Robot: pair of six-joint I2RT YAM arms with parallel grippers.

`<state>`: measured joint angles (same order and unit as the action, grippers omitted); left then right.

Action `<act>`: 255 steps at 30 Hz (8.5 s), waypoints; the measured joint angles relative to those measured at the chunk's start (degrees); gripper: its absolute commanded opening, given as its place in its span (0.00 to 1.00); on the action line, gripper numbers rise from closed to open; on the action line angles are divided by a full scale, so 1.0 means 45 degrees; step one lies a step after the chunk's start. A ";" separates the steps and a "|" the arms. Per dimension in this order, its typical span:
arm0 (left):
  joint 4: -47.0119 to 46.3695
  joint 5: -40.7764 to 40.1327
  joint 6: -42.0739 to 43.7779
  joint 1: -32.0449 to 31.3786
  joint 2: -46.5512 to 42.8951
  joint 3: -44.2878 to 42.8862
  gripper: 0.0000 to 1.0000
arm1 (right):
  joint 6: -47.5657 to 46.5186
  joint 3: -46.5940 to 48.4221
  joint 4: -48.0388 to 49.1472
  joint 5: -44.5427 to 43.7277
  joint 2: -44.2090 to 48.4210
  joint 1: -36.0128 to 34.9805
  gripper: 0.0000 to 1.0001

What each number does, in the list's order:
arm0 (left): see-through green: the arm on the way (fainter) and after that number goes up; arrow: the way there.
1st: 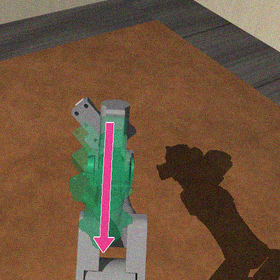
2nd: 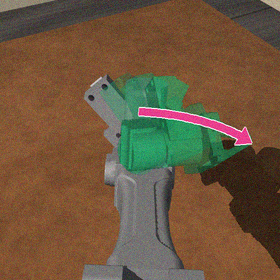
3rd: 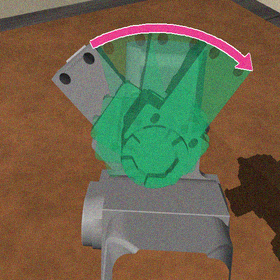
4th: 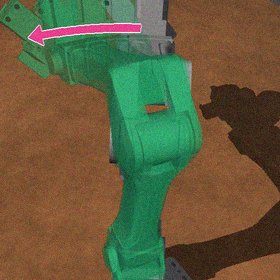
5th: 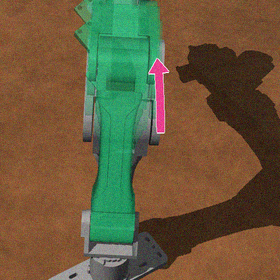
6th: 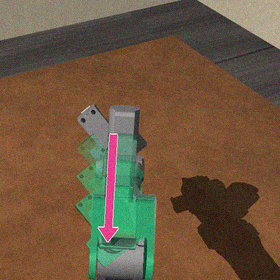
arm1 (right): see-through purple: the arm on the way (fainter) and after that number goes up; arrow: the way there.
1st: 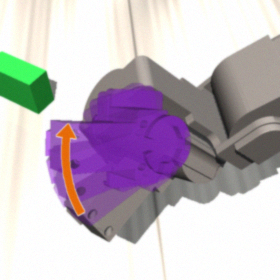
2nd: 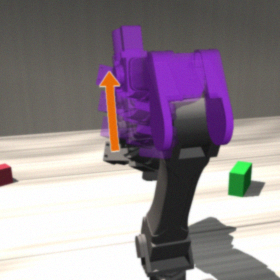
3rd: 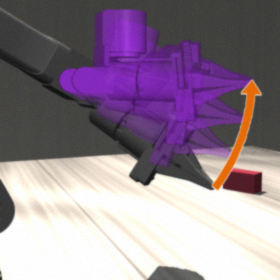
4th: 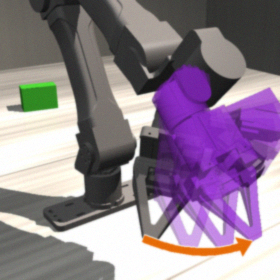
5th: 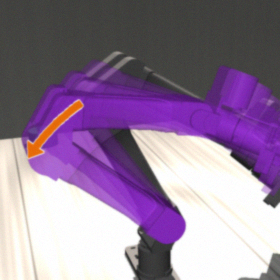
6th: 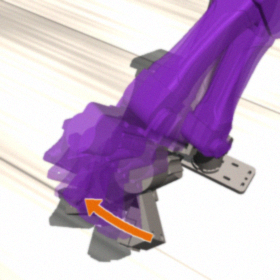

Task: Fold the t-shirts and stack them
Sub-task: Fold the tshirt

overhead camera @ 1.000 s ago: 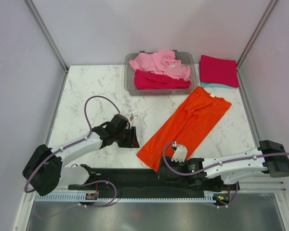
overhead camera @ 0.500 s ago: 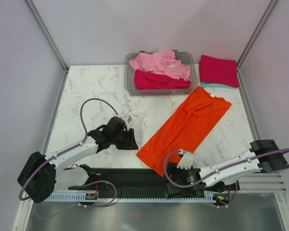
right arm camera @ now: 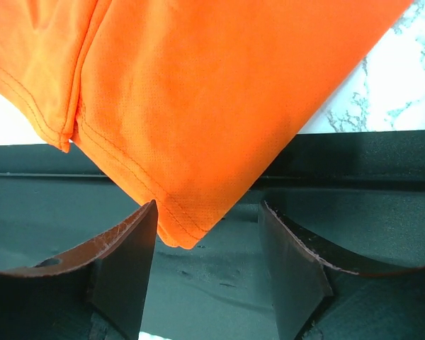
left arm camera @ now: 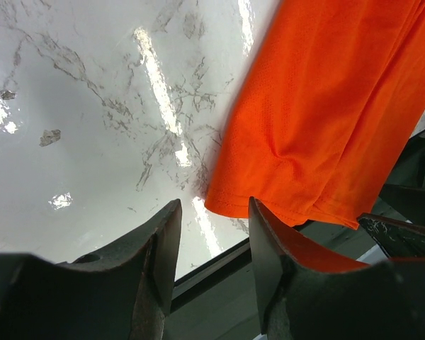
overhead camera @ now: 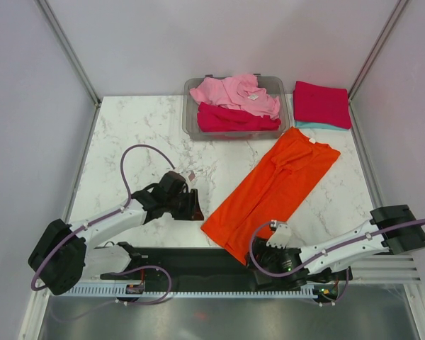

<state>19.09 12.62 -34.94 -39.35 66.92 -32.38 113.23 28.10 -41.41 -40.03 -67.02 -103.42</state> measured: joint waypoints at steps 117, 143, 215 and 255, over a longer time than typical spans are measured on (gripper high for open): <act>0.2200 0.0194 -0.0860 -0.0695 0.0894 -0.3730 0.02 | 0.0214 0.3026 -0.2841 -0.1350 0.1224 -0.0010 0.00; 0.2030 0.1258 0.0068 -0.0699 0.8709 -1.1307 0.02 | -0.0355 0.2812 -0.6688 -0.3716 0.4784 0.3997 0.00; -0.0563 0.2249 0.2633 0.0107 0.6737 -0.6450 0.66 | -0.6159 -0.1224 -0.0398 0.1685 0.3589 0.8247 0.84; -0.6936 0.2977 0.0262 0.0155 0.8684 -0.4051 0.27 | -0.4454 -0.1321 -0.0899 0.0918 0.4036 0.7834 0.13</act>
<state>-12.12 26.02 -33.76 -38.65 106.00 -50.61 93.19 22.15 -45.45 -35.90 -48.86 -68.16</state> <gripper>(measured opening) 0.304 0.162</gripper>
